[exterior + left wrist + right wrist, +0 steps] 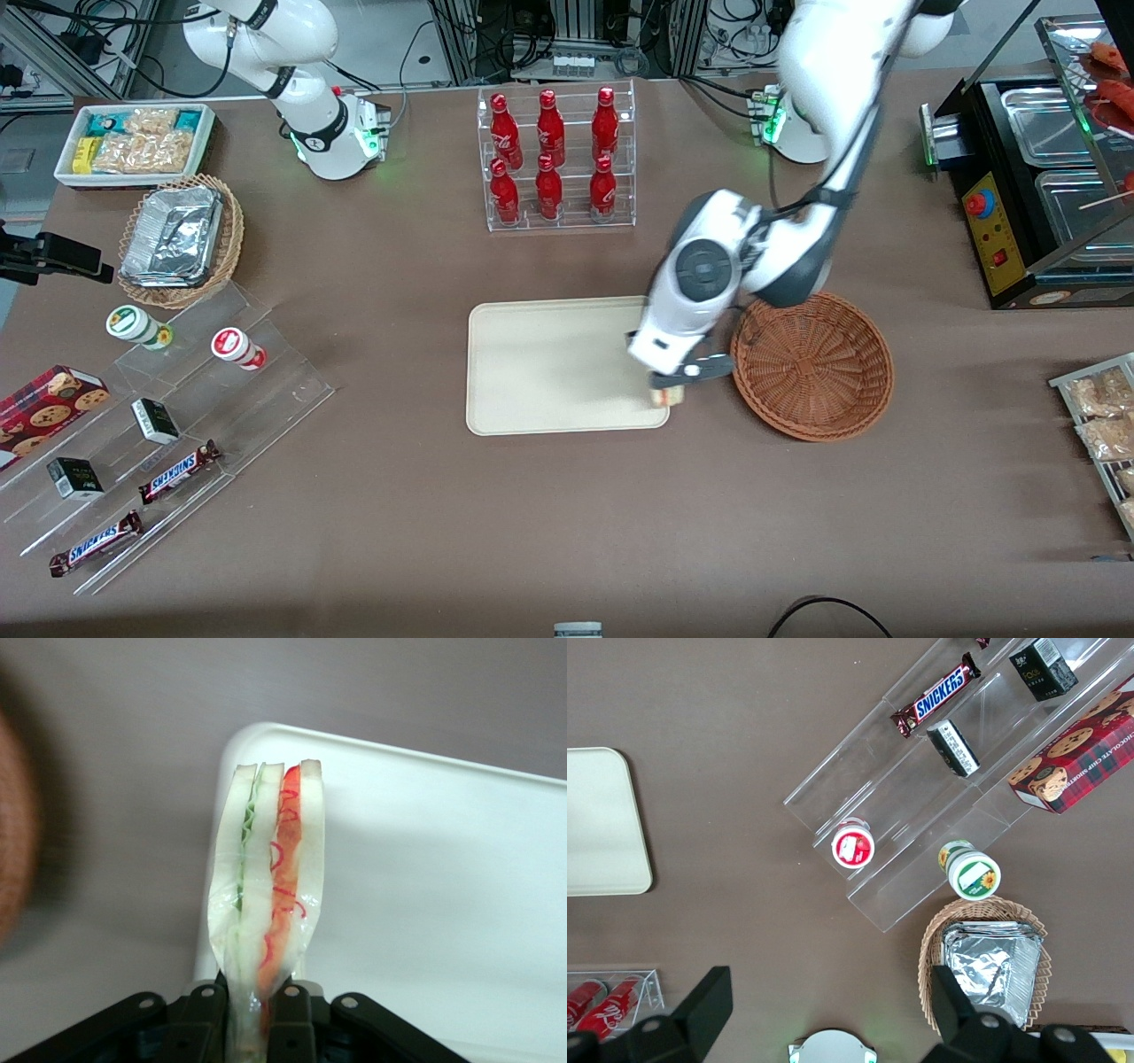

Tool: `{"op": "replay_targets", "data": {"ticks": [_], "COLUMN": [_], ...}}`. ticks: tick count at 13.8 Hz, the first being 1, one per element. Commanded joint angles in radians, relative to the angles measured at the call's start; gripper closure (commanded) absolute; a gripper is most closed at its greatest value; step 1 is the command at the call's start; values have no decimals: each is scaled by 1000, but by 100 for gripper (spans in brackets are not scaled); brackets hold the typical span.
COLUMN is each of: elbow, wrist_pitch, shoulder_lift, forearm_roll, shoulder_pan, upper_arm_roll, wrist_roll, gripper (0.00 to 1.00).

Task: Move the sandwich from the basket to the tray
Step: 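Lift the sandwich and carry it over the cream tray, then lower the sandwich onto the tray center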

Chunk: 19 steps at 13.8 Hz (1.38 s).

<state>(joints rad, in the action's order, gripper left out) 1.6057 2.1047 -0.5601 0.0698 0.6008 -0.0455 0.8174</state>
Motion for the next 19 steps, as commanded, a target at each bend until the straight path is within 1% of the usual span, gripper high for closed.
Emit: {"op": "replay_targets", "data": {"ticks": [1, 4, 6, 8, 12, 16, 19], "elbow": [-173, -286, -335, -389, -402, -420, -418], "wrist_pitch": [-35, -37, -34, -34, -55, -63, -60], "shoulder_lift": [-125, -216, -256, -299, -305, -310, -313], "forearm_roll": [18, 21, 65, 73, 67, 33, 30], "shoulder_pan": [83, 142, 151, 163, 165, 159, 159], "upper_arm_roll": [13, 13, 7, 3, 7, 18, 18], "wrist_roll": [89, 166, 167, 196, 203, 201, 203], "gripper": [100, 100, 100, 100, 100, 100, 100]}}
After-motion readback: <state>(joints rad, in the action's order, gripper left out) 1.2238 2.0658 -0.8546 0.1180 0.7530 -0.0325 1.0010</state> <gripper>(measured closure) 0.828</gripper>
